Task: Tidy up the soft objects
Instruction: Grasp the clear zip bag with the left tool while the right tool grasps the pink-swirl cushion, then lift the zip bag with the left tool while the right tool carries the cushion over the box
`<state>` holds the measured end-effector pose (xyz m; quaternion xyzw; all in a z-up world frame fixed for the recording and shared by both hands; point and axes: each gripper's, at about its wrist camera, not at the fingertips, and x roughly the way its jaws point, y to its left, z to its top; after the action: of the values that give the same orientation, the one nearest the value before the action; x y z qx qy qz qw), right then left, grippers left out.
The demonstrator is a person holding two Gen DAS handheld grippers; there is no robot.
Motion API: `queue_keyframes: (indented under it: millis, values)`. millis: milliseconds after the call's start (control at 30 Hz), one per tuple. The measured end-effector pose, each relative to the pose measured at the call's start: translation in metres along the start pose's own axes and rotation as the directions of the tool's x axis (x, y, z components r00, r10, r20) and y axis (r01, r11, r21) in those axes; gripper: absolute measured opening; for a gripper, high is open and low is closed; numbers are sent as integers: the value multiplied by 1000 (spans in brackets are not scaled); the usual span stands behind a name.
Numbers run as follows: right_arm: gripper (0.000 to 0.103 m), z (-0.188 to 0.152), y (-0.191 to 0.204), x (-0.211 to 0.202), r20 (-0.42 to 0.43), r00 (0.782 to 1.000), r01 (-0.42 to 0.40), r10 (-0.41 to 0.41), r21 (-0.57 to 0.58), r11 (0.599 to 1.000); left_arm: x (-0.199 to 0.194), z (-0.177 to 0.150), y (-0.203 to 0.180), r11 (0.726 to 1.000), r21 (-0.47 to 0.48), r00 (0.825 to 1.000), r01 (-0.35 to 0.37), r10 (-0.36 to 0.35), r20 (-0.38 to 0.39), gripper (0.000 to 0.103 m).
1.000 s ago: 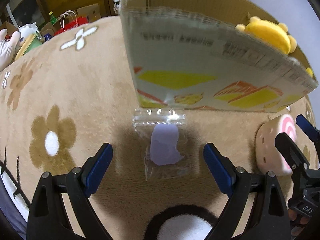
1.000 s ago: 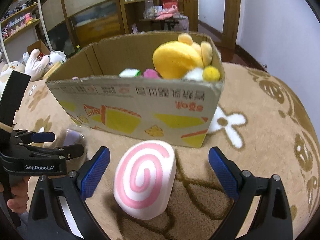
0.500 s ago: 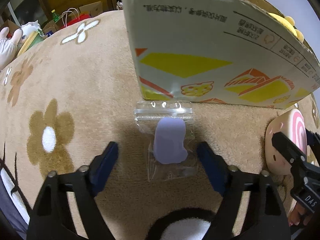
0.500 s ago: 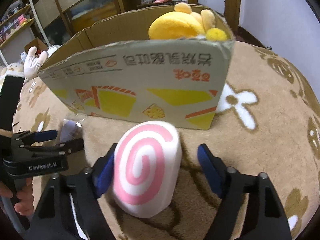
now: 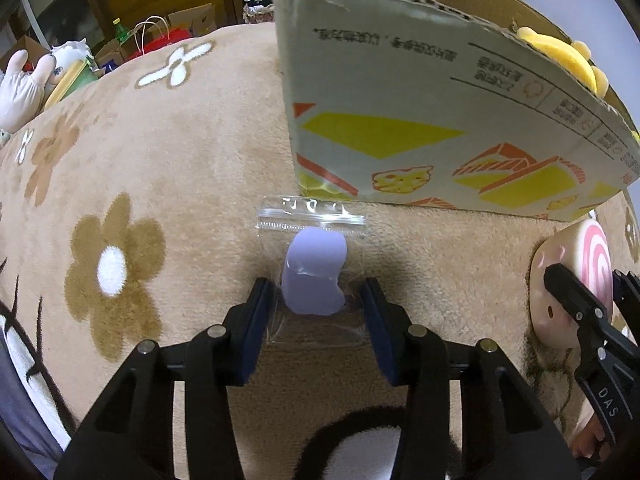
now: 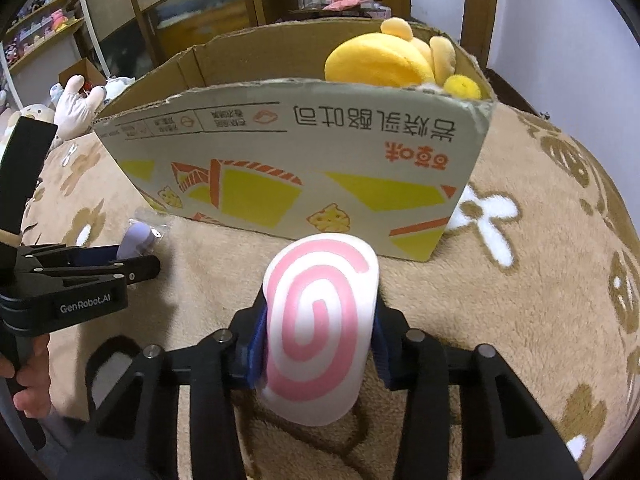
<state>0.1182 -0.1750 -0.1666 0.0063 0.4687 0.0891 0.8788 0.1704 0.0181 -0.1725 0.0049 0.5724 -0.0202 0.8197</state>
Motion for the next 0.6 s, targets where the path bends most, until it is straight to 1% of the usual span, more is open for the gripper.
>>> queue_keyframes:
  millis: [100, 200, 433, 600]
  values:
    - [38, 0, 3, -7, 31, 999, 19, -18, -18, 1000, -3, -3, -2, 1000, -9, 1000, 4, -4, 3, 44]
    - [37, 3, 3, -10, 49, 999, 24, -23, -15, 1000, -5, -6, -2, 1000, -18, 1000, 13, -13, 12, 44]
    - [36, 2, 0, -18, 65, 998, 26, -25, -17, 1000, -13, -12, 2, 999, -34, 999, 35, -34, 19, 44]
    - [36, 0, 2, -24, 78, 996, 33, -31, -14, 999, -27, -18, 0, 999, -27, 999, 33, -32, 44, 44]
